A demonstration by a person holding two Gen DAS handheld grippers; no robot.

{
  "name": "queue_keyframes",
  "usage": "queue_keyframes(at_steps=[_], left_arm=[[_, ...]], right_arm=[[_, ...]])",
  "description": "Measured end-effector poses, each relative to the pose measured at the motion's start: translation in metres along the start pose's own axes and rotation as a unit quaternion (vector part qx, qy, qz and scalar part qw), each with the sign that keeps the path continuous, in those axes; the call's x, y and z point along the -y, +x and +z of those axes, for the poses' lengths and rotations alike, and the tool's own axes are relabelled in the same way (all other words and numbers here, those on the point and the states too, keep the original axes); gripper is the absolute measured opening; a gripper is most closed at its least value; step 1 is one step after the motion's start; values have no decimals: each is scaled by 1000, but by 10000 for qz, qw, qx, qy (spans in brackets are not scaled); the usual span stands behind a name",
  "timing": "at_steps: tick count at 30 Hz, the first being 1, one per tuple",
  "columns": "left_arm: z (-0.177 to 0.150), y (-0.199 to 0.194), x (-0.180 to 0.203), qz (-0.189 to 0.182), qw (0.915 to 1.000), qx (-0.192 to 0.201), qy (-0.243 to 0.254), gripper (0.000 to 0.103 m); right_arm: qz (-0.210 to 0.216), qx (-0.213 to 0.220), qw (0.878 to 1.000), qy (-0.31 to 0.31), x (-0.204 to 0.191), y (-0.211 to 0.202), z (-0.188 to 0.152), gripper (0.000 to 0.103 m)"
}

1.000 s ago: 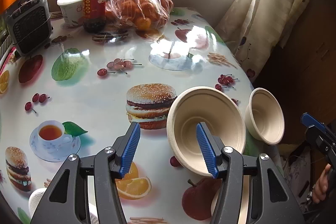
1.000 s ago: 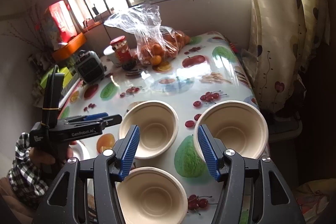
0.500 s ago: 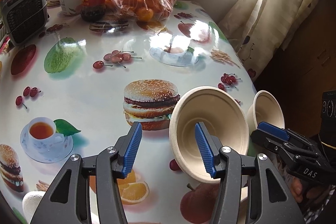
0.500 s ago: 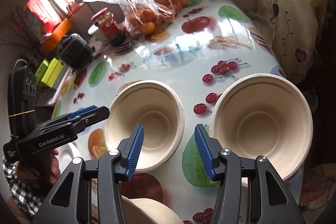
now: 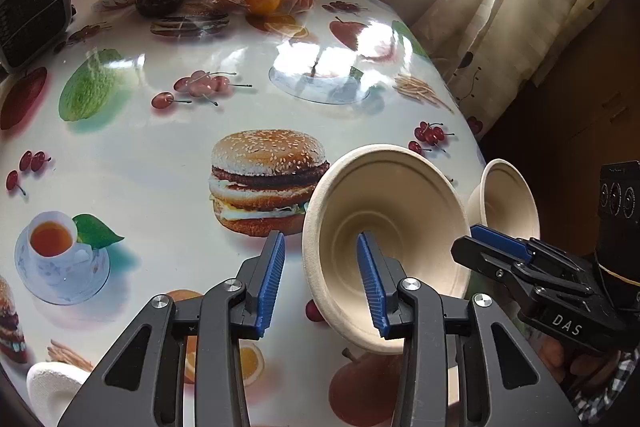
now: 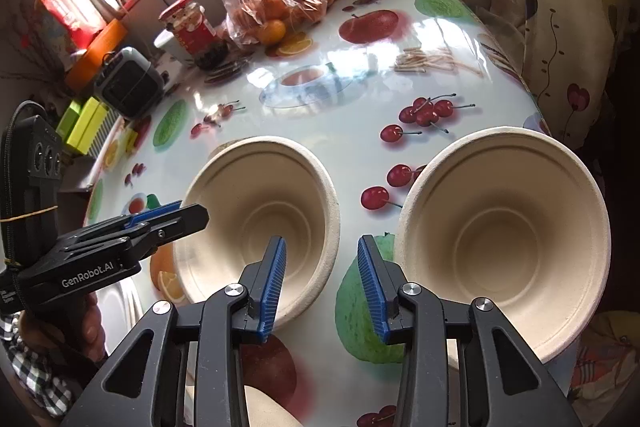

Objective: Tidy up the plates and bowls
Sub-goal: 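Lift the beige bowl by its rim with the left gripper, then carry the held bowl over another beige bowl and lower it inside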

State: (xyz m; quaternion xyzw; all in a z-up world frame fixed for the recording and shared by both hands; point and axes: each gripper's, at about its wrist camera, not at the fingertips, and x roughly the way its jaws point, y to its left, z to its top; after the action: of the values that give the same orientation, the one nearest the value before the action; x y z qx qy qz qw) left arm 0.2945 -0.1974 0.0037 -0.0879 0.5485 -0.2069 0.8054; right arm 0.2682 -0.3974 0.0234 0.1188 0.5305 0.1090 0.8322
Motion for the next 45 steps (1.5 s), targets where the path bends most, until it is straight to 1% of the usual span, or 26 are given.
queue_keyframes(at_steps=[3, 6, 9, 14, 20, 22, 24, 27, 31, 34, 37, 40, 45], left_arm=[[-1, 0, 1, -10, 10000, -17, 16, 36], [-1, 0, 2, -2, 10000, -16, 18, 35], [-1, 0, 2, 92, 9999, 14, 53, 35], [-2, -6, 1, 100, 9999, 59, 62, 35], [-5, -17, 4, 66, 9997, 178, 119, 35], [-6, -19, 7, 81, 9996, 207, 179, 35], [-7, -20, 9, 57, 9996, 190, 212, 36], [-8, -21, 12, 69, 9995, 197, 252, 36], [-7, -22, 16, 57, 9993, 218, 301, 36], [-5, -21, 15, 112, 9993, 227, 286, 36], [-3, -19, 10, 130, 9994, 240, 211, 36], [1, -18, 5, 181, 9993, 257, 187, 36], [7, -13, -1, 159, 9995, 201, 176, 36]], right_arm=[[40, -9, 10000, -9, 0, 1, 0, 32], [24, -16, 10000, -6, 0, 1, 0, 32], [125, 31, 9999, 101, 5, -4, 1, 33], [240, 318, 9992, 48, 4, -29, -1, 34], [461, 741, 9962, 15, 3, -69, -14, 43], [432, 903, 9950, -44, 5, -82, -20, 46], [272, 1061, 9940, -41, 10, -94, -27, 48], [122, 1143, 9933, 83, 23, -103, -34, 48], [-42, 1118, 9937, 78, 30, -106, -37, 48], [-95, 1011, 9948, 3, 25, -100, -39, 48], [-73, 834, 9964, -86, 12, -86, -41, 48], [76, 673, 9977, -95, -2, -69, -39, 48], [61, 460, 9989, -5, -16, -45, -34, 47]])
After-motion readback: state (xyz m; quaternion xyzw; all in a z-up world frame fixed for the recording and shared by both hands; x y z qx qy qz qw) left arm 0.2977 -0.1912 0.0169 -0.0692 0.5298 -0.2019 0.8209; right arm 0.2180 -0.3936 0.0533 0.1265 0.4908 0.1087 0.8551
